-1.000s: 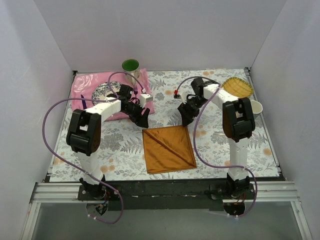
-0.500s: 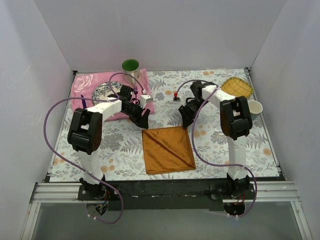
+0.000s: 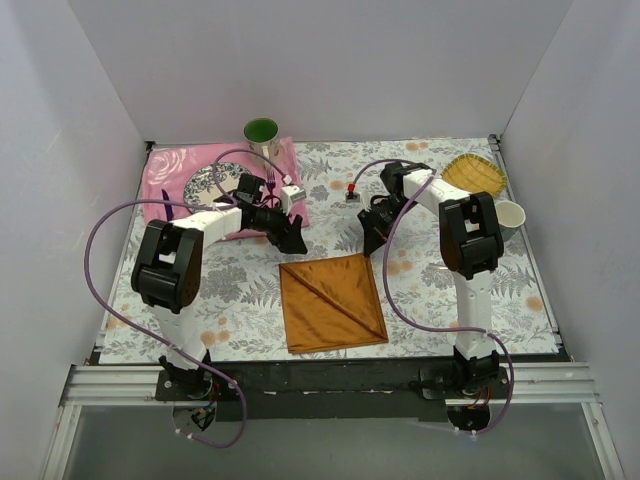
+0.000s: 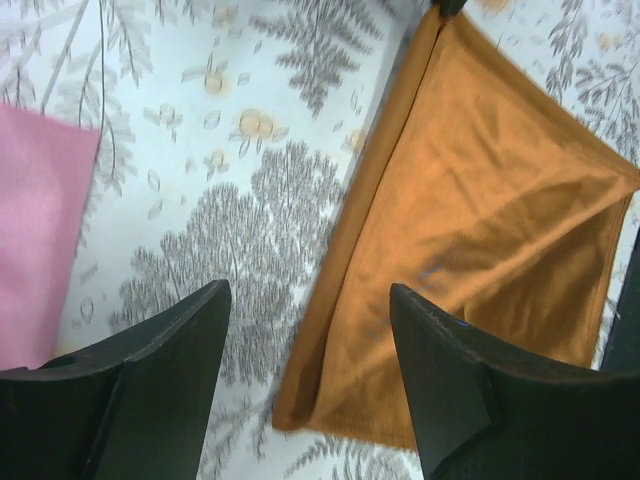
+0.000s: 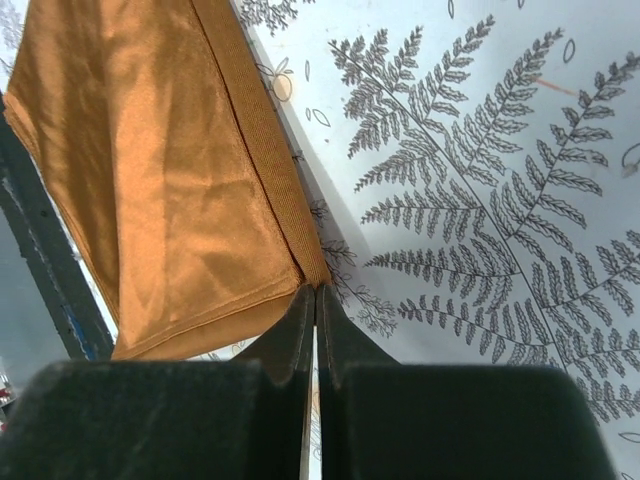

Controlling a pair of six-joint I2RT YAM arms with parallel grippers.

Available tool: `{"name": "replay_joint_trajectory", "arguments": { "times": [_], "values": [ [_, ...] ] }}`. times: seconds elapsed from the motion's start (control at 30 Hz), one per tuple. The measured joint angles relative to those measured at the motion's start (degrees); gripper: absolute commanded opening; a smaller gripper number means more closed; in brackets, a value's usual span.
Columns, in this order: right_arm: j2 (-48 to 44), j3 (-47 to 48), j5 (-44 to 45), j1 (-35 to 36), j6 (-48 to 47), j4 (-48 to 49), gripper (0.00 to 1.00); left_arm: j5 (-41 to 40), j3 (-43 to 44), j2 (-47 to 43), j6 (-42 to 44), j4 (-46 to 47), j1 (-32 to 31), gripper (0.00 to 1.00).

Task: Fold the napkin into a case and place the utensils inside
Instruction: Pick up the upper triangle-folded napkin from the center of the board.

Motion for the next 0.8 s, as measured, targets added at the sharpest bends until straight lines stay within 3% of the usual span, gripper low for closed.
{"name": "replay_joint_trajectory", "arguments": {
  "times": [0.3, 0.57, 0.8],
  "values": [
    [-0.4, 0.0, -3.9, 0.0, 0.8, 0.0, 0.01, 6.2, -0.8, 3.5, -1.9, 16.9, -6.1, 0.63],
    [-1.3, 0.0, -5.4, 0.0, 1.1, -0.1, 0.01, 8.6, 1.3, 10.9, -3.2, 19.3, -8.9, 0.60],
    [-2.7, -0.1, -7.1, 0.0, 1.4, -0.1, 0.01, 9.6, 1.6, 11.2, -4.3, 19.6, -9.4, 0.46]
  ]
}}
